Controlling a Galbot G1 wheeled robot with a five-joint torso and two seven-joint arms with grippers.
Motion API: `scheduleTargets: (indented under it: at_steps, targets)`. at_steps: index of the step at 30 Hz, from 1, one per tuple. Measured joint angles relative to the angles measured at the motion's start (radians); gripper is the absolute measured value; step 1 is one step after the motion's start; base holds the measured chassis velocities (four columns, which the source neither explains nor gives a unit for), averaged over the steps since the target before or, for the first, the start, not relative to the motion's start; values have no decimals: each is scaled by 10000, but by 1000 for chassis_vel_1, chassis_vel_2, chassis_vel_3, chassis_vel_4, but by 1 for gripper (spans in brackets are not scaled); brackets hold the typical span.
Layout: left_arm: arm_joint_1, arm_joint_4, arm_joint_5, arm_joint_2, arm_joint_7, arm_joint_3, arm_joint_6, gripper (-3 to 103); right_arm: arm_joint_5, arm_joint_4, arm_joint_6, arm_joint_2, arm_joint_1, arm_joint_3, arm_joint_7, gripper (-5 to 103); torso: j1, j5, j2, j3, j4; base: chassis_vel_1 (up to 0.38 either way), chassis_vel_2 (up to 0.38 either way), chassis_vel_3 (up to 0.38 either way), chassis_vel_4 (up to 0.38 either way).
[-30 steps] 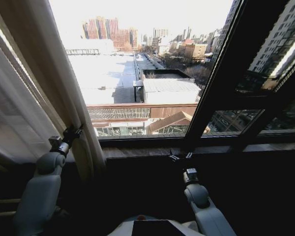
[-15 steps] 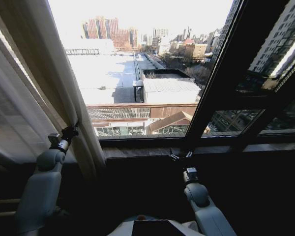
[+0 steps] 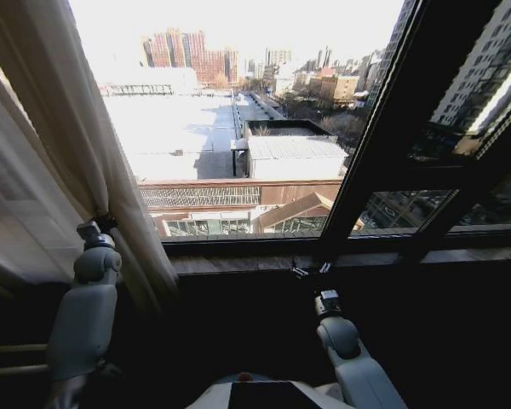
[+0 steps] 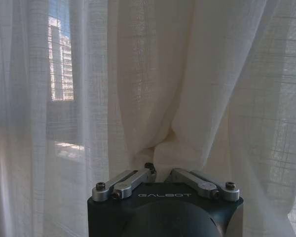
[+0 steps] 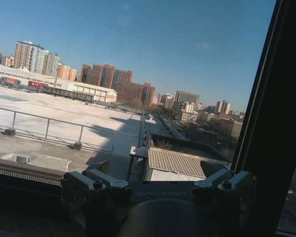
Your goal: Open the curtains by pulling them apart, changing their state from closed to fully open.
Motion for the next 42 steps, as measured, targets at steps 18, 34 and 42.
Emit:
scheduleTargets:
  at_steps: [18,34,42]
  targets:
    - [-2193,4269,-218,2072,-3422,-2114,-681,2,13,-29,-24,11,156,-220,-132,100,0,-3,0,-1,5,0,0,0,0]
    - [759,281,155,1397,1278,-2083,201,41,-46,-212,-37,100,244,-321,-144,100,0,1,1,-1,1,0,0,0,0]
    - [2163,-1830,178,943,2670,-1776,480,74,-44,-267,-30,258,281,-496,-144,100,0,4,1,-1,-1,0,0,0,0]
